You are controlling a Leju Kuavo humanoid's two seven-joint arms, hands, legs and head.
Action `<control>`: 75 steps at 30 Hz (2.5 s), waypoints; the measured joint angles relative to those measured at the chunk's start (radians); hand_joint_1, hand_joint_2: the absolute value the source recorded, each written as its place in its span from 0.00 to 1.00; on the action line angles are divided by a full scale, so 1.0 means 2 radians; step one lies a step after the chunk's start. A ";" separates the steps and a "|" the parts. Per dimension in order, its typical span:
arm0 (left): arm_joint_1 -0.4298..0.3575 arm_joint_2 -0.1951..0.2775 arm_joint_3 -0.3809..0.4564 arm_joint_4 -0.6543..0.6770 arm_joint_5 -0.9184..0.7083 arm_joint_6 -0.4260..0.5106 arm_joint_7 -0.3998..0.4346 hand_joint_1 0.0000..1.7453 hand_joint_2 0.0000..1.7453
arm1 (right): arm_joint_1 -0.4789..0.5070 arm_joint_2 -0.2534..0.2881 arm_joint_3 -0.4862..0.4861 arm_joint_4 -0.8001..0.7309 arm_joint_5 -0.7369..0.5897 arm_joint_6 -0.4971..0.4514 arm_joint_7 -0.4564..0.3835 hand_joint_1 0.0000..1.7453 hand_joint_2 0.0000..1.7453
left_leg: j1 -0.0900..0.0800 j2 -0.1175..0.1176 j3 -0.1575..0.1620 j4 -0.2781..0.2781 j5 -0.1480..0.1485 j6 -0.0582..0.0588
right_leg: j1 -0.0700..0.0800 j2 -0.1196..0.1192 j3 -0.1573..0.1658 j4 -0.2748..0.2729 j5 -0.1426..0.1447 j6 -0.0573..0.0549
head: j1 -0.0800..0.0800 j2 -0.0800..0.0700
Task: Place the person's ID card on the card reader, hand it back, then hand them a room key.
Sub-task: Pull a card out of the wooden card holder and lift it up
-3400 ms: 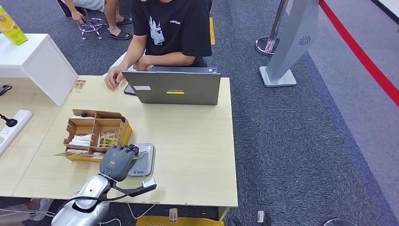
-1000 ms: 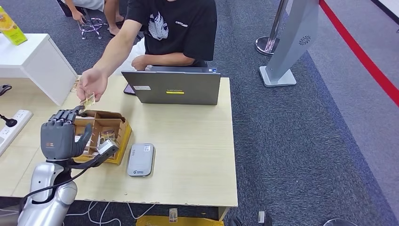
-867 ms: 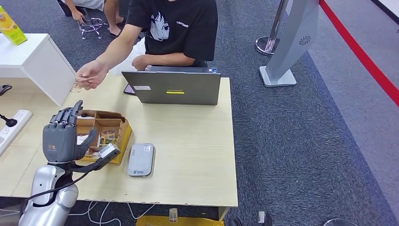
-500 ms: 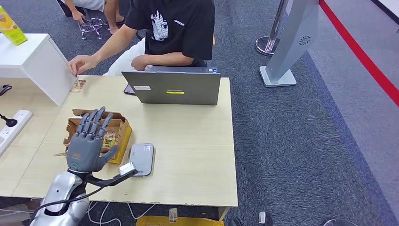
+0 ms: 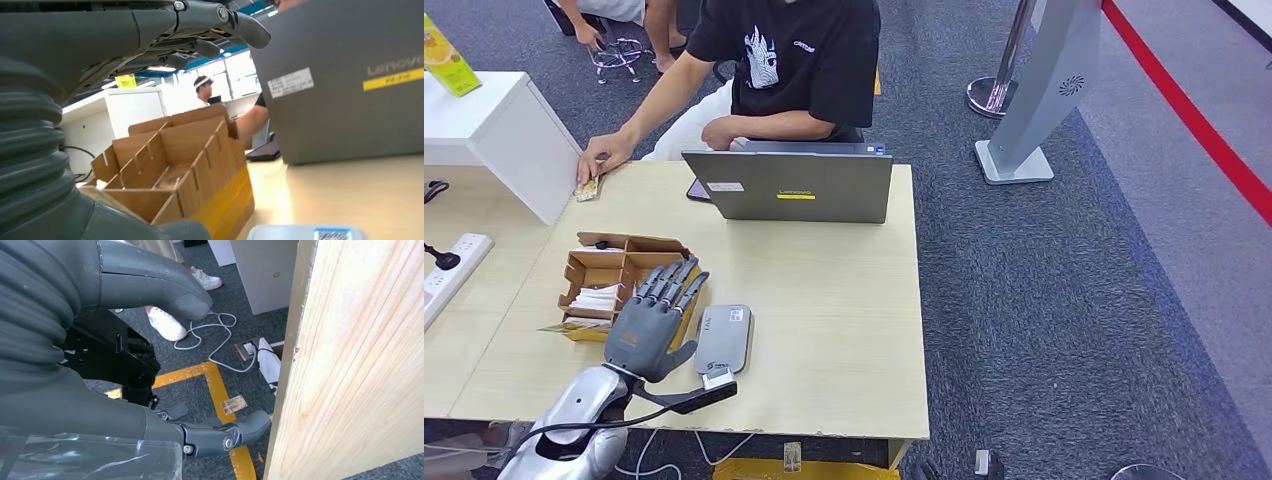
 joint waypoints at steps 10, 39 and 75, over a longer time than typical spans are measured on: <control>-0.005 0.010 -0.006 0.015 0.002 -0.005 0.003 0.00 1.00 | 0.000 0.000 0.000 0.000 0.000 0.000 0.000 0.00 1.00 | 0.000 0.000 0.000 0.000 0.000 0.000 | 0.000 0.000 0.000 0.000 0.000 0.000 | 0.000 0.000; 0.108 0.127 0.068 -0.103 0.079 -0.054 0.010 0.00 1.00 | 0.012 -0.003 0.001 0.000 -0.017 0.008 -0.008 0.00 1.00 | 0.001 0.000 0.000 0.000 0.000 0.000 | 0.001 0.000 0.000 0.000 0.000 0.000 | 0.000 0.000; 0.067 0.054 0.082 0.020 0.033 0.062 -0.023 0.00 1.00 | 0.010 -0.003 0.015 0.000 -0.008 0.001 0.005 0.00 1.00 | 0.001 0.000 0.000 0.000 0.000 0.000 | 0.001 0.000 0.000 0.000 0.000 0.000 | 0.000 0.000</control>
